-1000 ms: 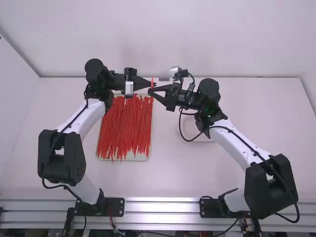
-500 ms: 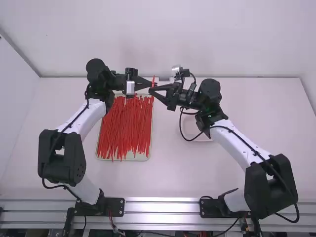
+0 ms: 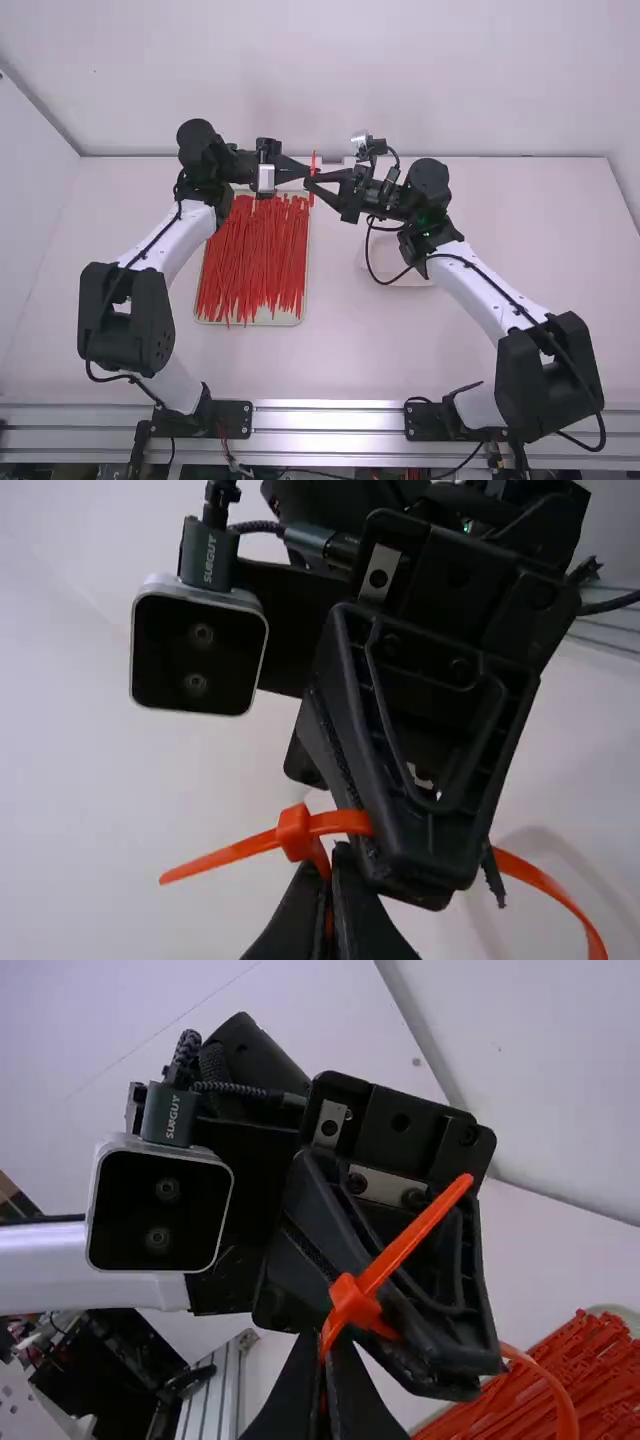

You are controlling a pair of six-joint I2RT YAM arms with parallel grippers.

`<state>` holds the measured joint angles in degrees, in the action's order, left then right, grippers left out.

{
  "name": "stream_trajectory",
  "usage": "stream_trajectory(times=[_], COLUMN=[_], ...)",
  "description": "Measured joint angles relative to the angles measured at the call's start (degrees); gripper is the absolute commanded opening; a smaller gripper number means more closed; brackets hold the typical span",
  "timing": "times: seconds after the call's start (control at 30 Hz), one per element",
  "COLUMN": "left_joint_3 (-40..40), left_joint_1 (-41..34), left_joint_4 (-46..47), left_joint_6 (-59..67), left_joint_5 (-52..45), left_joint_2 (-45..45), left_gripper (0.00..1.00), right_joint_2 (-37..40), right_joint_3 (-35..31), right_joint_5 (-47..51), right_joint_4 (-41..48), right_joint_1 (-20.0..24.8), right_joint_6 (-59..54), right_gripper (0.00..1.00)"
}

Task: Fasten the cable tie

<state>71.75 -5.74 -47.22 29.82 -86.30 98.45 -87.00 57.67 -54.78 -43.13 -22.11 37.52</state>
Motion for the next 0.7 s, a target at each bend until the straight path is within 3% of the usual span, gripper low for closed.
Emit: stream_trajectory(times=[0.4,0.7], left_joint_3=[-4.02,-5.38], left_joint_1=[0.0,0.0], left_joint_4=[-11.04,-12.68], left_joint_6=[0.0,-0.02], left_joint_5=[1.64,1.97], left_joint_2=[0.0,0.0], left_gripper=[0.02,0.02], right_joint_2=[-0.24,-0.52], right_joint_3=[-0.24,-0.96], right_joint_5=[-0.98,-1.29], right_joint_4=[-0.59,-1.38], right_joint_1=[0.0,0.0], right_joint_6=[0.24,1.36], right_gripper=[0.0,0.0])
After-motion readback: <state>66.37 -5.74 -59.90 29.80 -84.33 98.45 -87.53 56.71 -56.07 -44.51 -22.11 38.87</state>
